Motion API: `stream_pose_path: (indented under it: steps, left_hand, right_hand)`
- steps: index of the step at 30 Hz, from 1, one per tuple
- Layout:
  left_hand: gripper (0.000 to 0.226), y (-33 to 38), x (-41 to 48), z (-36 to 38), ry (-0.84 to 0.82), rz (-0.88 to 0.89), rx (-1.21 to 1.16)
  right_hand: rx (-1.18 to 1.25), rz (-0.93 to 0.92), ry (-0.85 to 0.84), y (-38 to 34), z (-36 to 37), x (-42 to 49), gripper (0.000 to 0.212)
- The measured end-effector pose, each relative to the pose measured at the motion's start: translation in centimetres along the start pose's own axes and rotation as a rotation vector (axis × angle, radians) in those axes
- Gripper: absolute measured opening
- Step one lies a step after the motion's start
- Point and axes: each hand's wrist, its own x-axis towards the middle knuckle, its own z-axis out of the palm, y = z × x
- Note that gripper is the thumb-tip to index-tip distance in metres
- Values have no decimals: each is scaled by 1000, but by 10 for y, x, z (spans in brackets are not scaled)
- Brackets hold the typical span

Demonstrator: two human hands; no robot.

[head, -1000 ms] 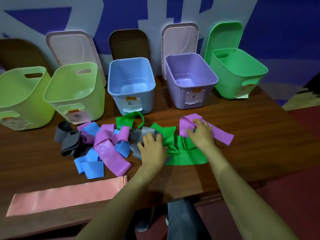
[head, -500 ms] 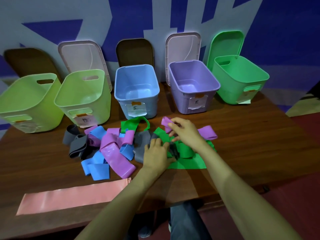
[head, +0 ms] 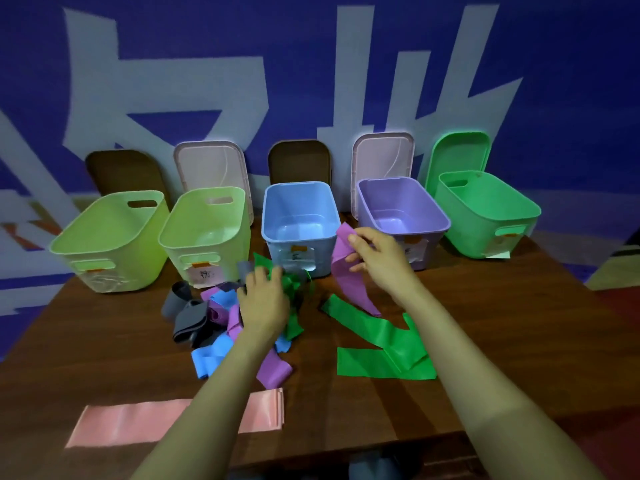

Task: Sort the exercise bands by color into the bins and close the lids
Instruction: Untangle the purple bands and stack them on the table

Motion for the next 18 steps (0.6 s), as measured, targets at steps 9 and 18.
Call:
stream_pose_path:
  steps: [9, 18]
  left_hand:
    - [62, 28, -8, -13, 9, 259, -622]
    - [21, 49, -26, 10, -132, 166, -605]
  right_hand:
    - [-158, 4, -239, 2, -4, -12, 14]
    - [-764, 384, -67, 81, -39, -27, 43]
